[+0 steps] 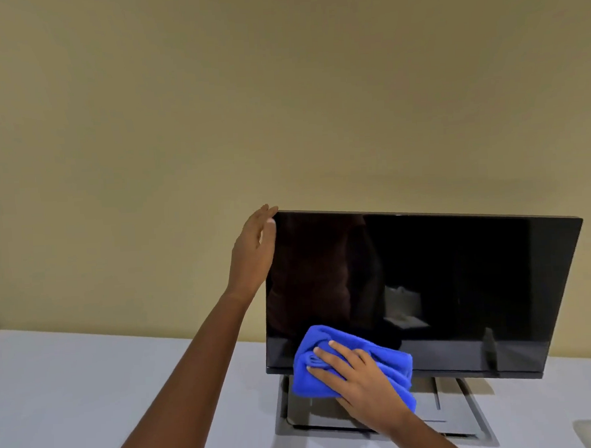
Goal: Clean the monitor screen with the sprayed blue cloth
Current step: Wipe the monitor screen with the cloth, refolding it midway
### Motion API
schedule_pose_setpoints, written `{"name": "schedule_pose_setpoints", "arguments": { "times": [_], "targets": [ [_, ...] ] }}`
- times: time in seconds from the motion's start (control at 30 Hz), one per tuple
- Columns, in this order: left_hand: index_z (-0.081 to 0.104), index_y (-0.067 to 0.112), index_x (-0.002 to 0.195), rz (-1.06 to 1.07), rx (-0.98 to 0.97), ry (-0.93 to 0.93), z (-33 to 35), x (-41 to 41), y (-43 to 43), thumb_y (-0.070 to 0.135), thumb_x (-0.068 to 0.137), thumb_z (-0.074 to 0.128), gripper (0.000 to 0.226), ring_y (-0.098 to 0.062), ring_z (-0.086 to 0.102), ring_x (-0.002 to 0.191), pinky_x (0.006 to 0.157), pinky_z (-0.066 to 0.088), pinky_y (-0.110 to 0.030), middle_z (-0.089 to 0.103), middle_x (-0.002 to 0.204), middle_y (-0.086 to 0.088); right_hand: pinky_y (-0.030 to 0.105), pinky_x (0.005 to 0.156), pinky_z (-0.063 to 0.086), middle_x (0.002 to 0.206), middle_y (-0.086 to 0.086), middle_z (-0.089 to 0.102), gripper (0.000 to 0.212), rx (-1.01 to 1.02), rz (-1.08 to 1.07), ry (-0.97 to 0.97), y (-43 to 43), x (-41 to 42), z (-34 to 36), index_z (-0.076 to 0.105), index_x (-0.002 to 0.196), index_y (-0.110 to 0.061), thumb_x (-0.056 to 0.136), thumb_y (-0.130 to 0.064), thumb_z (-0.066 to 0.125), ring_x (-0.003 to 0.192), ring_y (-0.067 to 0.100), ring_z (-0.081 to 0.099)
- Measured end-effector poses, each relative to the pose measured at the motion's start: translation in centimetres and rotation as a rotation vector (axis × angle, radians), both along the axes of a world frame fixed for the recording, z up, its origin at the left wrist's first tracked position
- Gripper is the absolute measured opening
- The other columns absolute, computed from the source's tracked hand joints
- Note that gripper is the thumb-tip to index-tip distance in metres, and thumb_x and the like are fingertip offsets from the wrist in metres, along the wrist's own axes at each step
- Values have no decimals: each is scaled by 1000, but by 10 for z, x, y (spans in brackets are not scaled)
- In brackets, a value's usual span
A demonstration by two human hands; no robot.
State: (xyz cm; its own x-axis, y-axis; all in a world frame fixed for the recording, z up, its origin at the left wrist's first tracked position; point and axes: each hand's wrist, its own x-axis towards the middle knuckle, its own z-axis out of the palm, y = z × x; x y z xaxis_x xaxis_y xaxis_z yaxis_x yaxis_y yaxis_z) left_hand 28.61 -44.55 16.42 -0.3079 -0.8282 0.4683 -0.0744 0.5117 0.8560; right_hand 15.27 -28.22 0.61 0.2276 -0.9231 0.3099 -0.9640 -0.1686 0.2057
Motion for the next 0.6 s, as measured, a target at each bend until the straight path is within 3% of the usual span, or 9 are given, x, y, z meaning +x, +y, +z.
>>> {"name": "schedule_pose_setpoints", "arguments": {
  "times": [0.03,0.1,0.17,0.2,0.27,0.33,0.43,0.53,0.6],
  "targets": [
    [51,19,129,22,-61,-47,-4,3,6,16,97,38,35,-12,39,134,106,33,-22,40,146,2,23,76,55,119,-11,65,66,-38,-47,-121,7,3,7,66,110,-38,47,-31,86,108,11,63],
    [49,18,132,41,-202,-159,-15,10,19,8,93,44,41,-19,42,132,99,40,-23,32,151,3,23,94,45,135,-16,48,71,-86,-88,-414,19,6,19,52,126,-37,63,-17,77,126,5,43],
    [47,15,134,-31,-362,-301,-29,17,30,-3,88,45,49,-22,35,138,101,42,-29,26,152,6,24,109,27,141,-25,27,68,-94,-103,-741,26,8,26,36,129,-46,80,-4,57,132,-1,26],
    [47,17,134,-114,-391,-353,-36,20,35,-6,86,44,53,-17,27,142,104,41,-28,24,149,10,25,110,26,140,-26,27,67,-100,-113,-883,28,11,31,35,128,-47,84,0,52,132,-1,28],
    [43,29,133,-320,-283,-415,-47,27,47,-6,84,45,60,-7,23,141,104,34,-16,25,145,18,27,109,33,138,-22,36,65,-166,-115,-1115,29,15,45,40,125,-45,85,5,50,128,0,37],
    [40,45,125,-525,-85,-386,-51,32,57,-3,83,50,64,1,31,135,105,27,-10,34,140,22,23,105,40,137,-23,39,61,-176,-86,-1289,32,19,59,38,126,-45,84,-3,52,122,-5,42],
    [42,53,114,-632,27,-312,-50,32,66,10,83,62,56,12,35,126,102,29,-7,42,130,29,9,89,45,138,-20,38,63,-118,-45,-1425,33,21,72,31,128,-51,78,-18,52,118,-4,46],
    [51,49,101,-524,-48,-300,-40,31,69,22,81,68,37,14,44,114,92,34,-5,49,118,29,13,84,49,137,-16,39,73,-50,-12,-1406,34,25,85,24,131,-54,77,-16,53,111,0,52],
    [55,40,90,-478,-104,-273,-33,31,69,20,80,68,26,7,53,103,89,39,-11,56,105,19,21,86,51,134,-18,39,80,27,12,-1352,35,27,91,18,130,-62,77,-18,58,106,3,56]
  ]
}}
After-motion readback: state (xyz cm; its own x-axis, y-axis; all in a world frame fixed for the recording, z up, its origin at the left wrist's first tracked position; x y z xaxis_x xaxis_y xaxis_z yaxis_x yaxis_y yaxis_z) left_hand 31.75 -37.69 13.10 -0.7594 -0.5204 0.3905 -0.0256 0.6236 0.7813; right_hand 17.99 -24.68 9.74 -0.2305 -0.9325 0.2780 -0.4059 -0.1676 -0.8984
